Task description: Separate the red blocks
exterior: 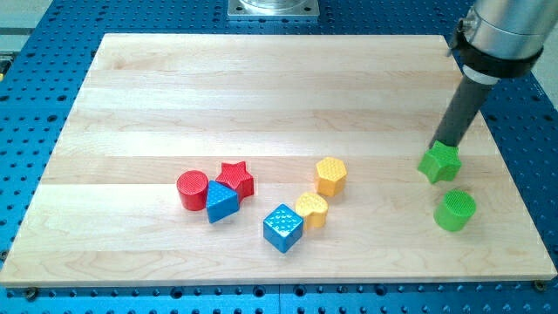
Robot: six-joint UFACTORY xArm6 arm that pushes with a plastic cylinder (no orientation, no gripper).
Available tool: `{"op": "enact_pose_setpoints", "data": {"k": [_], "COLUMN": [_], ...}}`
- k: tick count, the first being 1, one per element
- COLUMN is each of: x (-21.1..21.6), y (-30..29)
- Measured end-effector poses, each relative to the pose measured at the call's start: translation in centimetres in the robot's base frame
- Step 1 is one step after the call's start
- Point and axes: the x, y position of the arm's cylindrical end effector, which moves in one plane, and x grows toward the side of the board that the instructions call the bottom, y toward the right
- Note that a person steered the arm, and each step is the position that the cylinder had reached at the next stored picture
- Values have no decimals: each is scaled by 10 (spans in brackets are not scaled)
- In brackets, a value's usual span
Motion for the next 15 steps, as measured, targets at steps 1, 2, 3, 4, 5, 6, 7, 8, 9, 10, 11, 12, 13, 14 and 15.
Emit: {"op": "enact_pose_setpoints", "data": {"k": [1, 2, 3, 4, 5, 6, 7, 8, 9, 10, 11, 12, 13, 14, 15], "x": [-35, -35, 8, 53, 88, 86, 74, 87, 113, 92, 43, -1, -2, -6, -20], "y": [-76, -204, -314, -381, -390, -355, -297, -303, -277, -249, -213, -190, -188, -209, -210]}}
